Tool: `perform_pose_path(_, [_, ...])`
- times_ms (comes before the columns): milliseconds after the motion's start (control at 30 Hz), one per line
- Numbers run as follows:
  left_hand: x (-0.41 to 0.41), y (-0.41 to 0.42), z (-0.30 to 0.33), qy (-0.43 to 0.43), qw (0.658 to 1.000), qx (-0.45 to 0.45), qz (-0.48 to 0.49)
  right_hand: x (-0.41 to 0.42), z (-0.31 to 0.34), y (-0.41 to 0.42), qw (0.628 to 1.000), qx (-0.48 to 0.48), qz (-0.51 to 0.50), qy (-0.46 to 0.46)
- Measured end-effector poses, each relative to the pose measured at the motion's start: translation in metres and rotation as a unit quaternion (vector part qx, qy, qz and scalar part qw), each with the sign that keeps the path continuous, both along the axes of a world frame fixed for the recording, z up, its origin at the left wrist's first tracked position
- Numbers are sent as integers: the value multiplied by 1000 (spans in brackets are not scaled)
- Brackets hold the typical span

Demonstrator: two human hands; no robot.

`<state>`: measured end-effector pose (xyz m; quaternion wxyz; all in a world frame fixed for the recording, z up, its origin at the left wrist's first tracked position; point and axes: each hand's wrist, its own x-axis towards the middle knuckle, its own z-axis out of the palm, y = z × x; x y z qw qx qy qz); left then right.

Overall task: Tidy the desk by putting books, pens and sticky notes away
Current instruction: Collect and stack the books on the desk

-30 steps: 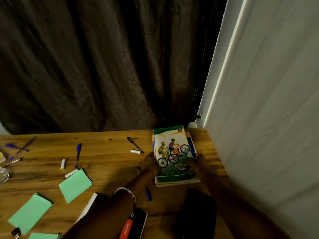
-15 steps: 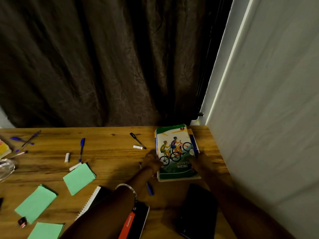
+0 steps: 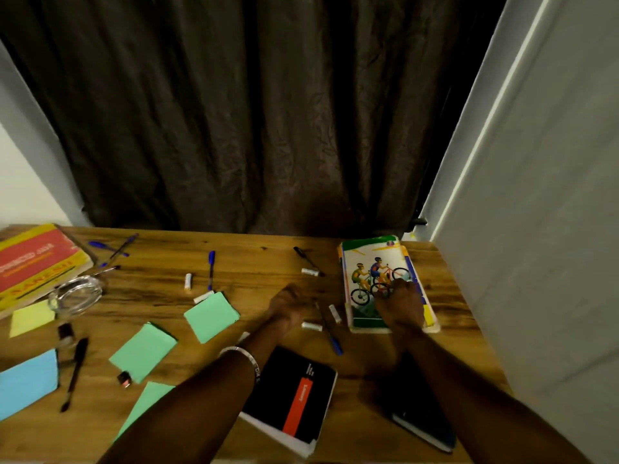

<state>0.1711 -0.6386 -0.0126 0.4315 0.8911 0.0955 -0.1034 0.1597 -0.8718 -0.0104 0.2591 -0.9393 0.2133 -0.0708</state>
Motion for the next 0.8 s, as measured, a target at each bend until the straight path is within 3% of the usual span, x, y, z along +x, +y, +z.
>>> perform_pose_path(100, [-21,28,8,7,999,39,-1,-16,3,31,1000,-2,28,-6])
perform_pose_path(300, [-62,77,6,32,999,8,41,-54,-2,87,998,3,66,5])
perform_pose_path(467, [-97,104,2,71,997,12,36,-83,-4,121,984,-29,149,89])
perform_pose_path(533, [-113,112,5,156,985,-52,45,-93,-7,131,979,-24,162,119])
perform_pose_path(633, [-133,123,3,321,941,-107,10,-103,-12,147,970,-20,162,181])
perform_pose_path(800, [-139,130,-3,366,922,-128,-4,-105,-17,164,949,-66,216,221])
